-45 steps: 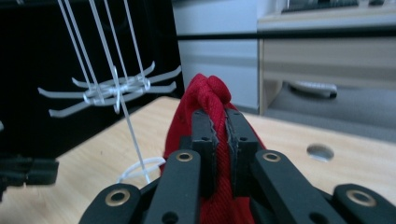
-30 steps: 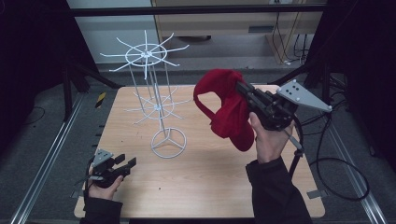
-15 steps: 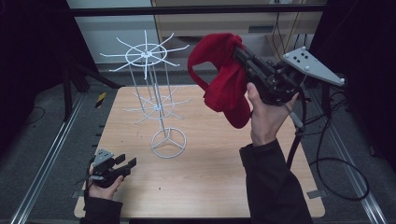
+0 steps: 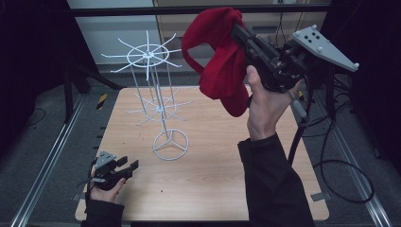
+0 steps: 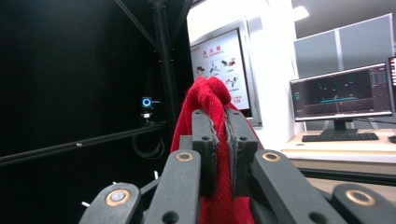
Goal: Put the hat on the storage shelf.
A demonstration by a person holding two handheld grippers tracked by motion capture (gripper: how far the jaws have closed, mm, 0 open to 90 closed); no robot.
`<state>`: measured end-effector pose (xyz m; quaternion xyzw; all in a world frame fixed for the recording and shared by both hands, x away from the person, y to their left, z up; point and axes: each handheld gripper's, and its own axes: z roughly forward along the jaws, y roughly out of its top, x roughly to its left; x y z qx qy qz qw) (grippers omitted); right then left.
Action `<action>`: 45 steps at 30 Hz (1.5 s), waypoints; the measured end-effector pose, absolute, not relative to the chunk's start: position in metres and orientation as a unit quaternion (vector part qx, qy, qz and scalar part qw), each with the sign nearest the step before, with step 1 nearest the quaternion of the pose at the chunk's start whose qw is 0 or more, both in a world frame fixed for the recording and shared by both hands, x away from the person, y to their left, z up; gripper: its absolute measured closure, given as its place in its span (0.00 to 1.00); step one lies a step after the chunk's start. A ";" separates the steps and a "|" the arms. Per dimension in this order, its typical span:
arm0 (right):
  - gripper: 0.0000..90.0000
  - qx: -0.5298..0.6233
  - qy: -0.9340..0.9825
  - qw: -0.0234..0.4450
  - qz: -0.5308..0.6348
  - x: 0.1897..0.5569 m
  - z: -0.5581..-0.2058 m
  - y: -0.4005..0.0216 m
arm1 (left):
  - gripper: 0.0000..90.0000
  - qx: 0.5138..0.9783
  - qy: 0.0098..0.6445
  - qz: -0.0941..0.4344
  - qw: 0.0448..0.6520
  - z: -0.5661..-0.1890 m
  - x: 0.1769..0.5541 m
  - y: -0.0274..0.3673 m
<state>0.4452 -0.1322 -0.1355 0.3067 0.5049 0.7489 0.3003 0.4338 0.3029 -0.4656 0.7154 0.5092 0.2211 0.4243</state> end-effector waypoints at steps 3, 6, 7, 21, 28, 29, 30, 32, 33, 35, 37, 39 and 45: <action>0.94 0.302 0.510 0.292 0.751 0.446 -0.133 -0.123 | 0.51 0.716 0.509 0.222 0.424 -0.465 0.434 0.303; 0.94 0.302 0.518 0.279 0.750 0.451 -0.136 -0.111 | 0.51 0.715 0.509 0.222 0.425 -0.465 0.434 0.303; 0.94 0.303 0.520 0.278 0.748 0.453 -0.138 -0.109 | 0.51 0.716 0.508 0.222 0.424 -0.465 0.434 0.303; 0.92 0.326 0.552 0.285 0.713 0.464 -0.180 -0.100 | 0.51 0.718 0.509 0.220 0.421 -0.466 0.434 0.302; 0.90 0.333 0.572 0.274 0.698 0.465 -0.206 -0.102 | 0.51 0.718 0.509 0.220 0.420 -0.466 0.434 0.302; 0.89 0.335 0.573 0.269 0.698 0.466 -0.210 -0.102 | 0.51 0.718 0.509 0.220 0.420 -0.466 0.434 0.302; 0.88 0.338 0.574 0.265 0.697 0.466 -0.214 -0.103 | 0.51 0.718 0.509 0.220 0.421 -0.466 0.434 0.302; 0.86 0.344 0.577 0.256 0.695 0.468 -0.223 -0.104 | 0.51 0.718 0.508 0.221 0.420 -0.466 0.434 0.302; 0.85 0.348 0.579 0.249 0.694 0.469 -0.227 -0.105 | 0.51 0.718 0.509 0.221 0.420 -0.466 0.434 0.302; 0.85 0.349 0.580 0.247 0.694 0.470 -0.231 -0.105 | 0.51 0.719 0.509 0.221 0.420 -0.467 0.434 0.302; 0.82 0.357 0.586 0.230 0.690 0.473 -0.250 -0.107 | 0.51 0.719 0.509 0.221 0.420 -0.467 0.435 0.302; 0.81 0.359 0.593 0.221 0.686 0.474 -0.259 -0.107 | 0.51 0.719 0.509 0.220 0.419 -0.467 0.435 0.301; 0.74 0.363 0.614 0.202 0.671 0.478 -0.285 -0.111 | 0.51 0.719 0.508 0.222 0.418 -0.467 0.435 0.302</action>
